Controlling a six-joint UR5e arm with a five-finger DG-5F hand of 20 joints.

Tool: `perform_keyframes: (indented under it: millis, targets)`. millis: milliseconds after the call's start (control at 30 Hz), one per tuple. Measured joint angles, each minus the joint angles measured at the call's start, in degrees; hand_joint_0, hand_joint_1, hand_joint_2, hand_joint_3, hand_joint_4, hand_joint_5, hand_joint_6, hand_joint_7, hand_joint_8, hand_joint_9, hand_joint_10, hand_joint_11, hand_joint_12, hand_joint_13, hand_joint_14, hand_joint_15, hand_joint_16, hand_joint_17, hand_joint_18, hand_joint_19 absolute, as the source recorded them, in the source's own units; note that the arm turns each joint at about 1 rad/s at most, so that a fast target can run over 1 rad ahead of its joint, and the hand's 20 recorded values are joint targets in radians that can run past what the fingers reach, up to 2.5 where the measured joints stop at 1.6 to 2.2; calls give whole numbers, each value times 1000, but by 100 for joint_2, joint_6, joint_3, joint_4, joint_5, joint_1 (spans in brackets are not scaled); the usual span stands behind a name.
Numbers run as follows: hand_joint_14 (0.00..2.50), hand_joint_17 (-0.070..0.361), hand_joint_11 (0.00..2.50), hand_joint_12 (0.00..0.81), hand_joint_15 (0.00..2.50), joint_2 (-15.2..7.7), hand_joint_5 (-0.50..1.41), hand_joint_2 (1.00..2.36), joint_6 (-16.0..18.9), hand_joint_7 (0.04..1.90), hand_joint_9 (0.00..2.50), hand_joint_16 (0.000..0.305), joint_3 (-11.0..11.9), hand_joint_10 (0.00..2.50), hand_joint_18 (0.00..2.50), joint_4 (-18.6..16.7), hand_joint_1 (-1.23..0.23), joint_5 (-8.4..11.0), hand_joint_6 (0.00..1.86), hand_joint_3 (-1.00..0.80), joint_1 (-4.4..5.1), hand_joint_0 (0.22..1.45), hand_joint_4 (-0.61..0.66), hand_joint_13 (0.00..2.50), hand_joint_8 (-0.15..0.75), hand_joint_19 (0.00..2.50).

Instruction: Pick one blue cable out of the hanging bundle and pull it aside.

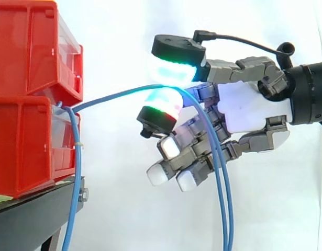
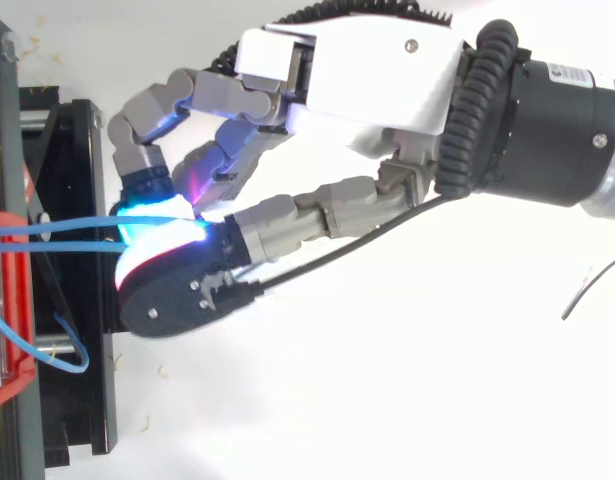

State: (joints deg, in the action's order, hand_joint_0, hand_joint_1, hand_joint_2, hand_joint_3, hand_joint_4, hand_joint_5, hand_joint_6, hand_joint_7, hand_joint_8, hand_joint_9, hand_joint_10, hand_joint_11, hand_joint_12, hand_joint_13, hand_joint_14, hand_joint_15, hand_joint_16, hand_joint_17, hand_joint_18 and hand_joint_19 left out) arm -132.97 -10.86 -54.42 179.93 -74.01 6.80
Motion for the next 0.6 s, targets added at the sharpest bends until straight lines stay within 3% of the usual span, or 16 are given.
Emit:
perform_keyframes:
  millis: [200, 367, 400, 467, 600]
  targets:
    - [15, 102, 751, 320, 375, 0, -129, 1000, -3, 1381, 849, 45, 2, 24, 704, 3, -940, -3, 886, -500, 10, 664, 66, 654, 268, 416]
    - [17, 102, 759, 321, 385, 2, -112, 1000, 4, 1359, 894, 45, 2, 24, 733, 13, -916, -19, 885, -500, 10, 564, 86, 689, 274, 434]
    - [15, 113, 751, 349, 394, 4, -106, 1000, 5, 1352, 930, 50, 2, 23, 772, 14, -828, -22, 882, -500, 7, 474, 98, 714, 309, 432]
    - [14, 128, 742, 385, 388, 4, -104, 1000, 5, 1341, 954, 57, 2, 18, 819, 15, -706, -24, 876, -500, 3, 413, 107, 726, 332, 426]
    - [13, 141, 727, 411, 385, 3, -103, 1000, 5, 1301, 977, 63, 2, 20, 846, 9, -530, -25, 871, -500, 1, 381, 97, 737, 349, 436]
